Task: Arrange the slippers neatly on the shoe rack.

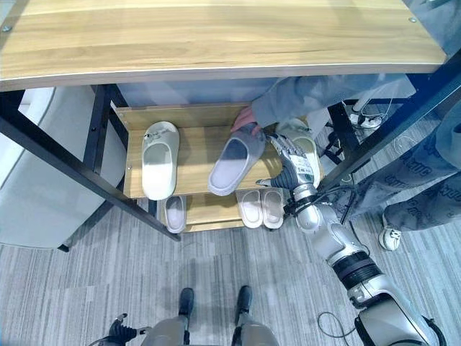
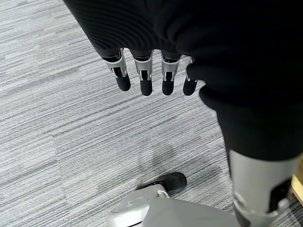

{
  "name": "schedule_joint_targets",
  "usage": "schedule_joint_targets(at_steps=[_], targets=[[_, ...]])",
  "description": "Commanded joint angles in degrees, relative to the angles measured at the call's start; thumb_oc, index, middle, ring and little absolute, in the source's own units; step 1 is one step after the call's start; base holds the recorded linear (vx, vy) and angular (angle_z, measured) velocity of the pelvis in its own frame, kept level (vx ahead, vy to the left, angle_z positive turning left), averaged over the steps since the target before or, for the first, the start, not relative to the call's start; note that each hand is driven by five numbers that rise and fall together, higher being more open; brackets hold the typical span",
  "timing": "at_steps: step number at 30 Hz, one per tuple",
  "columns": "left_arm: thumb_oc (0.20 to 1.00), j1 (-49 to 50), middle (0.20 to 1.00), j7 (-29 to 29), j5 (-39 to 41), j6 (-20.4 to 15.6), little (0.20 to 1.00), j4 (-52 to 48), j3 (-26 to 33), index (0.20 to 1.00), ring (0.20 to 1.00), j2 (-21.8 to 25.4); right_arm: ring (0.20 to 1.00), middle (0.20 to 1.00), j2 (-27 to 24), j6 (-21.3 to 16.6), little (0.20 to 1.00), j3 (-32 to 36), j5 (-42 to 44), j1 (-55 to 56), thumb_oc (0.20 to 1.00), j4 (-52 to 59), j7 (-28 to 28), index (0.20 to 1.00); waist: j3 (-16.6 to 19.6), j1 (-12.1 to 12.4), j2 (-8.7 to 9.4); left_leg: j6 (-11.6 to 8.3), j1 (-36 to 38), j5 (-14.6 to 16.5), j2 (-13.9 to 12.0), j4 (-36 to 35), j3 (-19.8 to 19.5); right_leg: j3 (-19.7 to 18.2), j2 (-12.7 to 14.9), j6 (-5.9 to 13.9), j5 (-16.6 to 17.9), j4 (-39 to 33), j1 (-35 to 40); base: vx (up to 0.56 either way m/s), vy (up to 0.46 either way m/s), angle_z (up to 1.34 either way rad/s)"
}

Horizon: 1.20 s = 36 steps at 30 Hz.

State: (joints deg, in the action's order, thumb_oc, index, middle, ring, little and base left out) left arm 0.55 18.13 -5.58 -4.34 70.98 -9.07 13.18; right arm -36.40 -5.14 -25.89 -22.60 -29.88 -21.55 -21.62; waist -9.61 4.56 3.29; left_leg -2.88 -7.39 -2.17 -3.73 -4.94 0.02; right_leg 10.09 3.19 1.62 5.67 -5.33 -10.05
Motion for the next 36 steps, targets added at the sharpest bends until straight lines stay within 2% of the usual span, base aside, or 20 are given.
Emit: schedule_joint_targets(at_steps=[1,9,12,14,17,28,36], targets=[[1.0,-2.42,1.0,1.29,1.83,-0.29,1.0,3.63,-3.17,1.0,1.0,0.95,1.0,1.0,-0.19,-0.68,1.0,0.75,1.51,-3.4,1.0,1.32,-2.5,1.0,1.01,1.53,0.74,-1.46,-4.34,0.35,-0.08,-0.06,-0.93,1.04,4.96,6.55,-4.65,0.33,2.52,-0.01,0.0,0.08],[1.0,-3.06,1.0,1.82,2.65,-0.69,1.0,3.78,-3.68,1.0,1.0,1.23,1.0,1.0,-0.34,-0.46,1.0,-0.79,3.28,-8.86,1.0,-3.34,-3.88,1.0,0.63,2.69,1.19,-1.86,-6.21,-0.12,-0.07,-0.06,-1.27,1.37,4.8,6.65,-4.4,0.33,0.92,0.0,0.0,0.01],[1.0,-5.72,1.0,1.86,3.09,-0.15,1.0,4.9,-3.53,1.0,1.0,1.67,1.0,1.0,-0.45,-0.68,1.0,-1.65,3.61,-9.51,1.0,-0.43,-2.89,1.0,0.41,2.08,1.24,-2.05,-6.55,-0.13,-0.16,-0.06,-1.19,1.43,4.74,6.7,-4.39,0.33,0.55,0.01,0.002,0.03],[1.0,-4.69,1.0,1.38,4.58,-0.77,1.0,4.42,-4.26,1.0,1.0,1.1,1.0,1.0,1.48,-0.09,1.0,-4.32,2.75,-11.97,1.0,-4.9,-3.36,1.0,0.55,2.39,1.08,-2.06,-6.79,-0.13,-0.09,-0.06,-1.53,1.6,4.74,6.56,-4.41,0.33,0.52,0.0,0.0,0.0],[1.0,-4.73,1.0,1.09,4.62,-0.57,1.0,4.13,-4.49,1.0,1.0,1.17,1.0,1.0,1.86,0.12,1.0,-5.32,2.74,-12.3,1.0,-4.98,-2.85,1.0,0.55,2.26,1.15,-2.08,-6.65,-0.07,-0.05,-0.06,-1.63,1.49,4.76,6.43,-4.4,0.33,0.67,0.0,-0.007,0.03],[1.0,-4.0,1.0,0.58,4.55,-0.02,1.0,5.39,-3.86,1.0,1.0,1.26,1.0,1.0,2.49,-0.03,1.0,-3.36,6.28,-9.57,1.0,-7.68,-2.33,1.0,1.28,1.21,0.11,-1.97,-5.91,0.19,-0.12,-0.06,-0.77,0.61,4.66,6.36,-4.43,0.33,0.77,0.0,0.0,0.0],[1.0,-5.97,1.0,0.35,5.57,0.1,1.0,4.96,-3.61,1.0,1.0,1.68,1.0,1.0,3.06,0.24,1.0,-3.75,6.09,-10.15,1.0,-4.3,-1.78,1.0,1.18,1.37,0.83,-1.98,-6.35,0.11,0.08,-0.06,-1.05,1.16,4.77,6.45,-4.36,0.33,0.63,0.01,0.004,0.0]])
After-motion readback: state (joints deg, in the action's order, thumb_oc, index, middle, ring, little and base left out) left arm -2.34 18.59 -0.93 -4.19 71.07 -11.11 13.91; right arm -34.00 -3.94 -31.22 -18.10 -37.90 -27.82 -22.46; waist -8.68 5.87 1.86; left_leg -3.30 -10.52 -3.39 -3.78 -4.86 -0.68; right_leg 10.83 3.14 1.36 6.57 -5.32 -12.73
